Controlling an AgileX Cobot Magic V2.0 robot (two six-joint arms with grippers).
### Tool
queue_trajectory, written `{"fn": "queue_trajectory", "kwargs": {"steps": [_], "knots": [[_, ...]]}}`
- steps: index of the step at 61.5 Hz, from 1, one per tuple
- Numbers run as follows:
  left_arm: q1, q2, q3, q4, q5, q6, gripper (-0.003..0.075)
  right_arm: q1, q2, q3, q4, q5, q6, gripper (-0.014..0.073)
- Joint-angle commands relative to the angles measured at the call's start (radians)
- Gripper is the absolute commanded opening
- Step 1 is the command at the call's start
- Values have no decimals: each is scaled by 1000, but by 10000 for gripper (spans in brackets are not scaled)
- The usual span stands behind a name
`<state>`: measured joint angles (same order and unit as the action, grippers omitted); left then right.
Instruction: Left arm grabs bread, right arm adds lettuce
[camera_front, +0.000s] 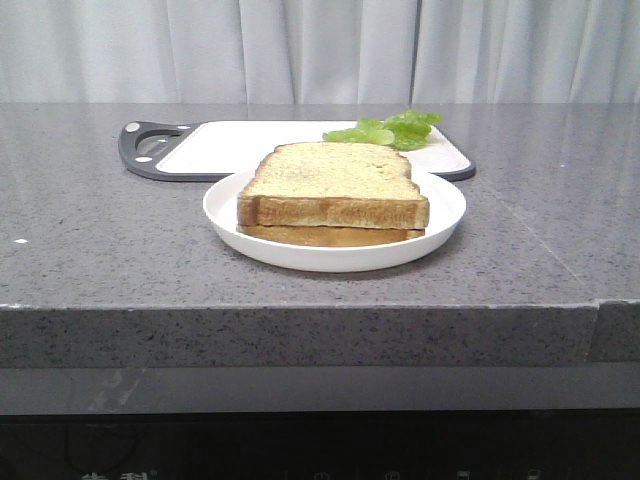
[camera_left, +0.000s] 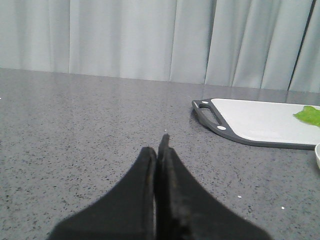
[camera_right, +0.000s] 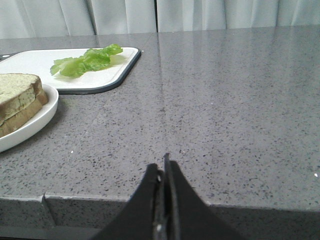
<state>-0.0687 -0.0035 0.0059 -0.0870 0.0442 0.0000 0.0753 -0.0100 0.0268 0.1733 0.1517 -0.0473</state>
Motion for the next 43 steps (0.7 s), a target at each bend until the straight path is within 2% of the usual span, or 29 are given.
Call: {"fn": "queue_trajectory", "kwargs": {"steps": [1, 43], "knots": [[3, -18, 3, -8, -85, -10, -20, -6, -21, -3, -2, -82, -7, -118], [3, -18, 3, -8, -93, -10, -20, -6, -21, -3, -2, -93, -7, -118]]}}
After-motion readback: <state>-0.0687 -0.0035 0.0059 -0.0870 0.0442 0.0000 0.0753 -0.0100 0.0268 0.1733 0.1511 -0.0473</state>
